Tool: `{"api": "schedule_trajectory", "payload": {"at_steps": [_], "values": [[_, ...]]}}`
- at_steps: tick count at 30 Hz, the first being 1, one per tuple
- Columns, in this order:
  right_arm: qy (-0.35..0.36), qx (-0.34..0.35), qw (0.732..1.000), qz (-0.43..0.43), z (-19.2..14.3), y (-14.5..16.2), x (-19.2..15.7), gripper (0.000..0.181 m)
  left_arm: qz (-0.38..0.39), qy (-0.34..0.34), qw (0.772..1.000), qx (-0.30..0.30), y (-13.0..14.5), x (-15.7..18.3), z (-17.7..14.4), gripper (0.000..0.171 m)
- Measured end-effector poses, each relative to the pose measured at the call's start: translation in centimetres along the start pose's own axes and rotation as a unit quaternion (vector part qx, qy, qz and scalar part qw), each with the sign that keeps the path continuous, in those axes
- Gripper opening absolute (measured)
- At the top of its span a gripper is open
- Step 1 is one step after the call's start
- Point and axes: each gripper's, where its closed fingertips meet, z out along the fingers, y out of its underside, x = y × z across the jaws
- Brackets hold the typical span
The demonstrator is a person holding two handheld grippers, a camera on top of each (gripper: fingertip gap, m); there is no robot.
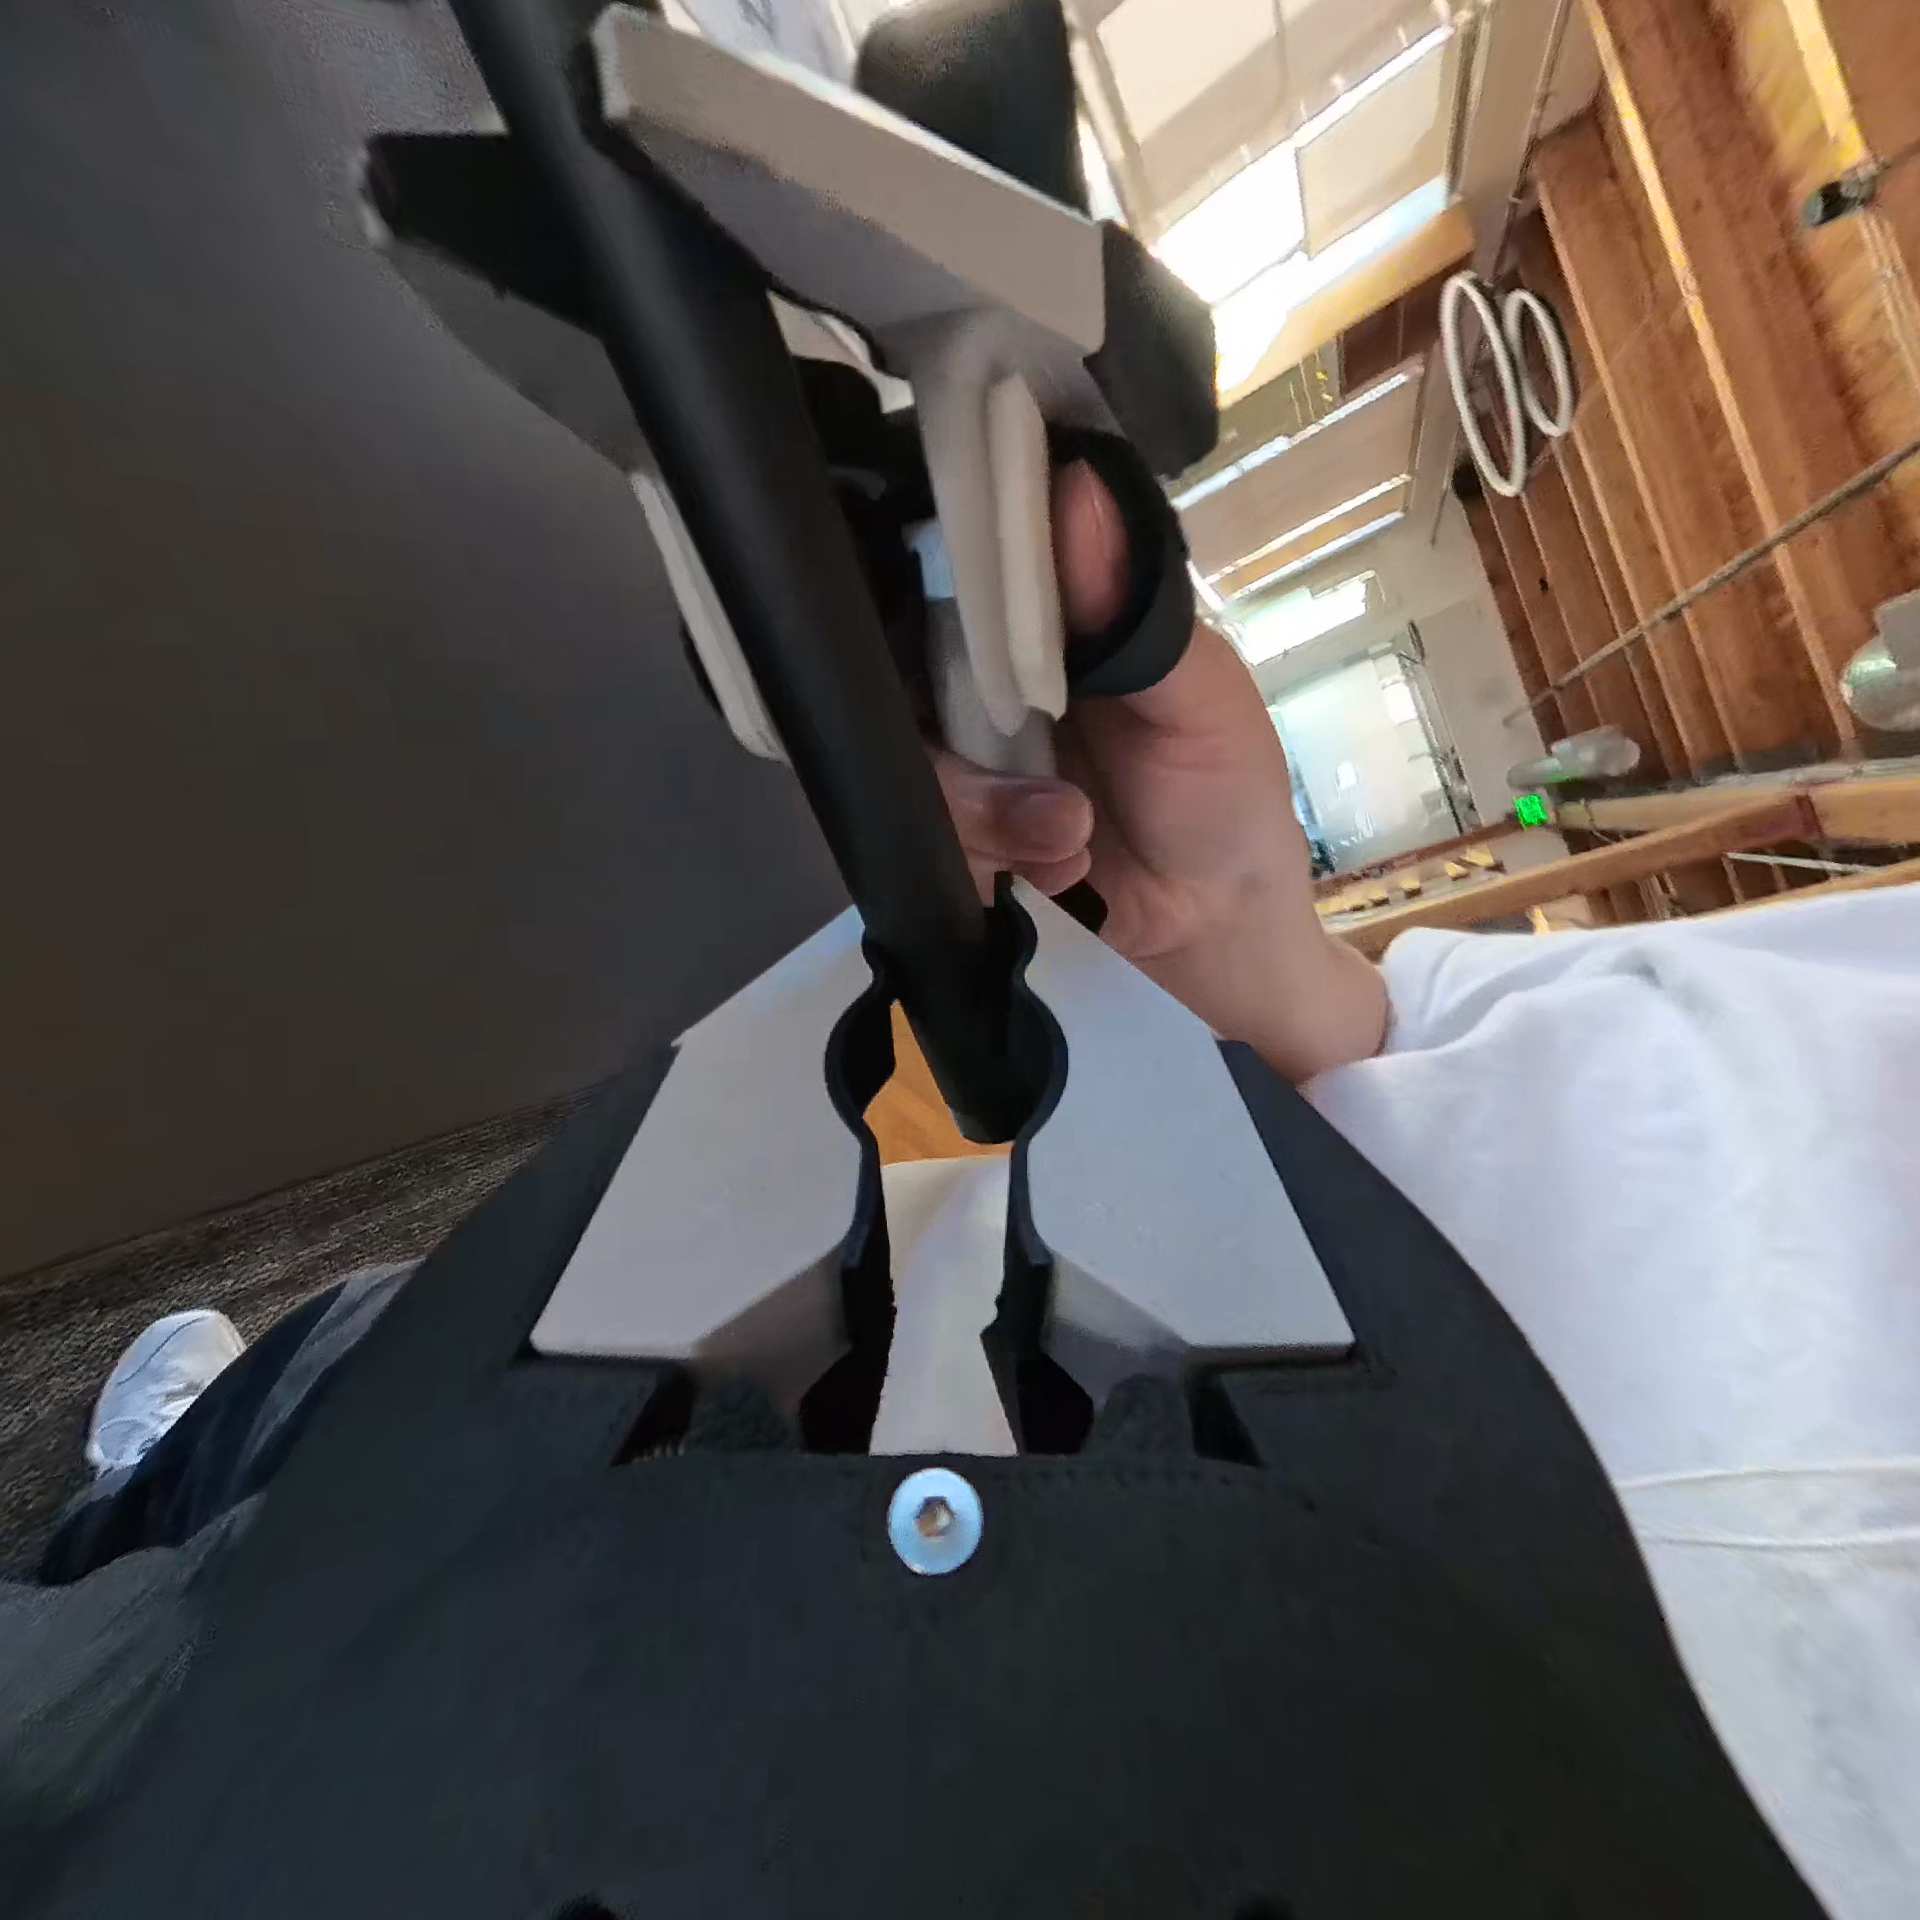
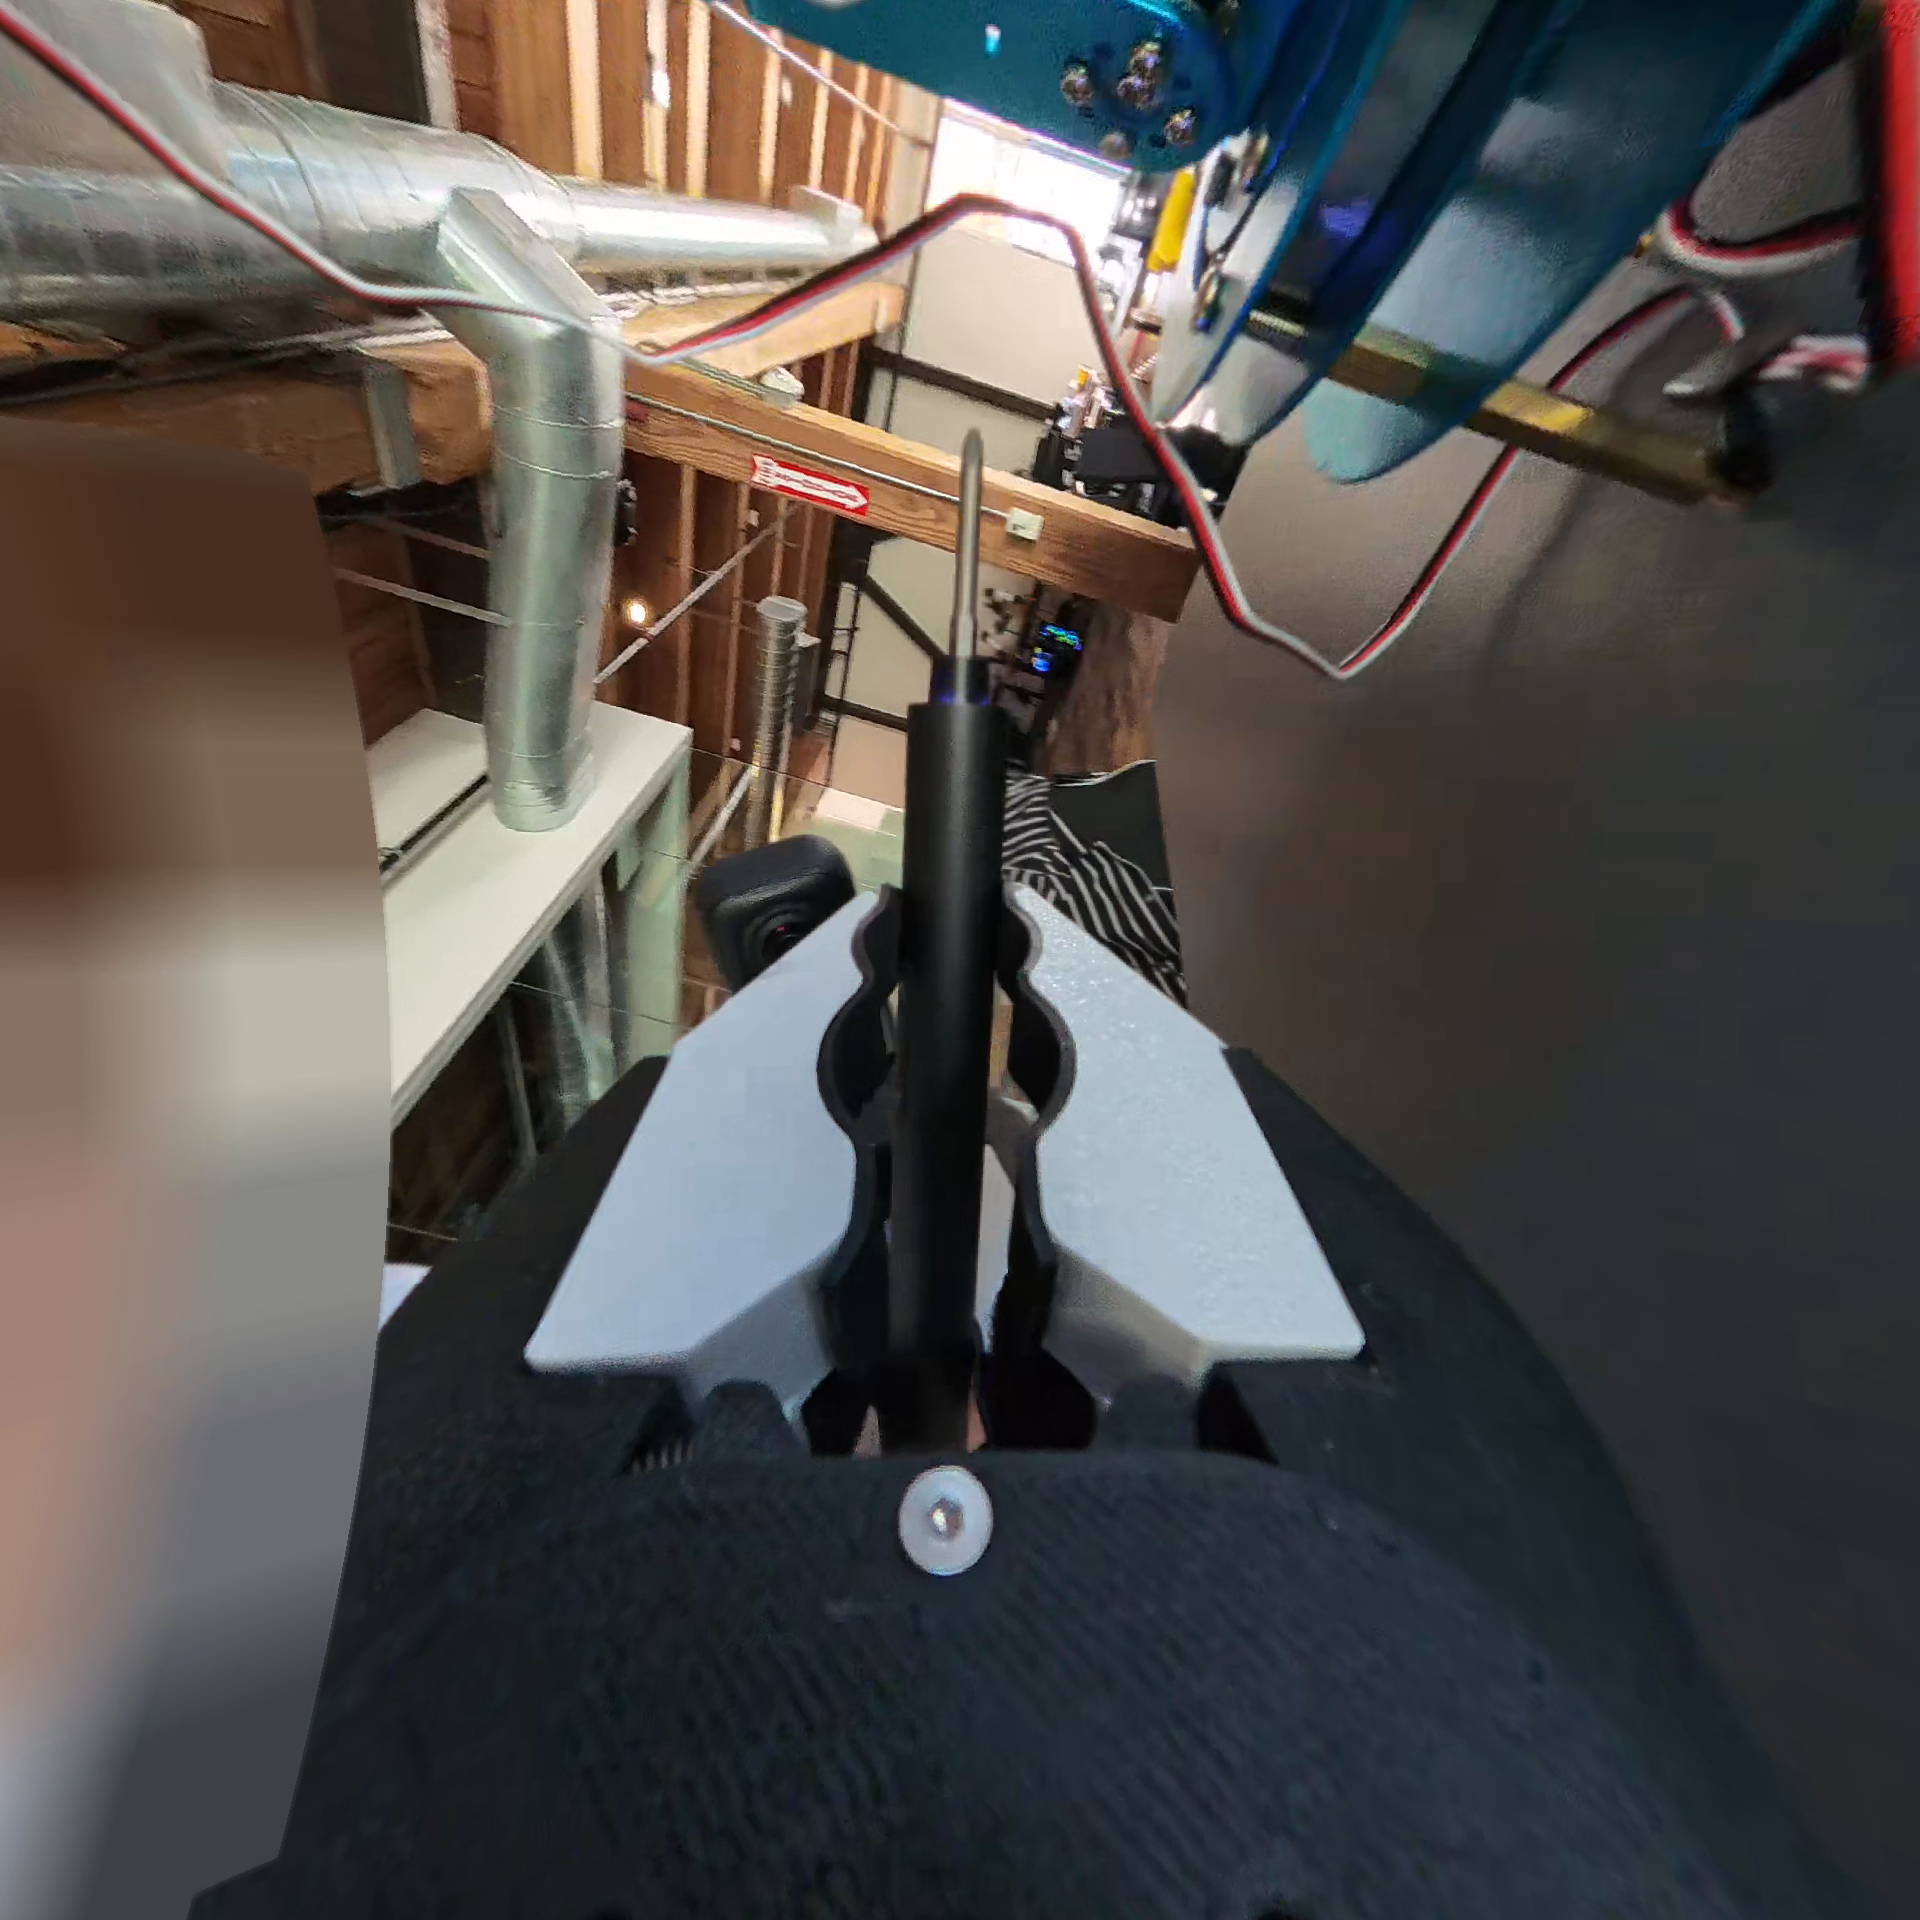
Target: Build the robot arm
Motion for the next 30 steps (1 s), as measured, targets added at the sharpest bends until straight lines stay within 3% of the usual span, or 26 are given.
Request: {"api": "schedule_trajectory", "payload": {"at_steps": [2,6,10,13,15,18,21,25,30], "values": [[-0.020,0.015,1.000,0.017,-1.2,-0.1,-0.5,0.016,-0.004,0.035,0.999,-0.011,0.3,1.0,0.4,0.015],[-0.046,0.073,0.994,0.063,-4.4,-1.4,-0.7,0.016,0.001,0.061,0.998,-0.032,0.4,1.3,0.0,0.041],[0.001,0.141,0.989,0.047,-7.9,-4.2,0.8,0.016,0.054,0.023,0.998,-0.022,-1.9,-1.5,-3.5,0.041],[0.066,0.182,0.981,0.022,-10.5,-6.1,2.3,0.016,0.157,-0.066,0.985,0.016,-7.7,-5.5,-7.4,0.033],[0.091,0.207,0.974,0.020,-11.8,-7.3,3.0,0.016,0.240,-0.125,0.962,0.039,-12.9,-7.6,-9.3,0.027],[0.112,0.250,0.961,0.028,-13.1,-8.4,3.7,0.016,0.346,-0.151,0.925,0.039,-19.0,-8.4,-9.2,0.024],[0.125,0.285,0.949,0.042,-13.7,-8.9,4.5,0.016,0.453,-0.142,0.878,0.061,-22.7,-7.6,-7.9,0.006],[0.129,0.324,0.936,0.049,-13.9,-8.9,5.0,0.016,0.487,-0.064,0.870,-0.037,-21.0,-7.7,-4.9,0.008],[0.134,0.358,0.923,0.052,-14.3,-8.8,5.3,0.016,0.474,-0.008,0.875,-0.103,-19.0,-7.6,-3.9,0.015]]}}
